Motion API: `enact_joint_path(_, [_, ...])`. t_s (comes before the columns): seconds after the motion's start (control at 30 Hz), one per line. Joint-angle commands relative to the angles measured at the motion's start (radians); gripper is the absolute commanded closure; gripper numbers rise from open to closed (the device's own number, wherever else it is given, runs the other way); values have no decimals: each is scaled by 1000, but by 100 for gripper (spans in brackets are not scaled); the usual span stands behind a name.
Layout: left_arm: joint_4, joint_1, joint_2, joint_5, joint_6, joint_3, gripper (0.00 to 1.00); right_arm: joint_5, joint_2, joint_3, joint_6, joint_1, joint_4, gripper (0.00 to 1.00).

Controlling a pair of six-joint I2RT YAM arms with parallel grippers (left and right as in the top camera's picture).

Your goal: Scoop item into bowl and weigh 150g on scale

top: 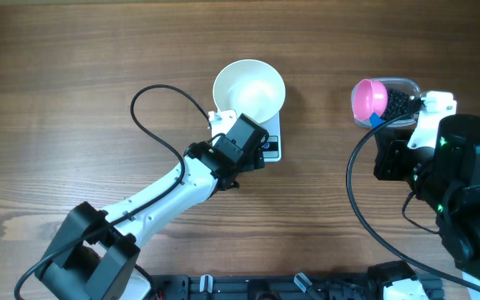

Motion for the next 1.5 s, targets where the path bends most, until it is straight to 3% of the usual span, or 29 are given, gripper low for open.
enact_joint_path(0.0, [11,1,33,-39,-13,11,0,21,8,27,-19,-3,1,96])
enact_joint_path(0.27, [24,0,75,-35,-2,11,0,21,16,27,-19,-3,0,96])
enact_joint_path(0.47, [95,1,75,-28,124,11,0,21,39,27,-19,-3,-1,96])
enact_joint_path(1.47, [153,2,157,-76,122,11,0,21,59,27,-20,-3,-11,96])
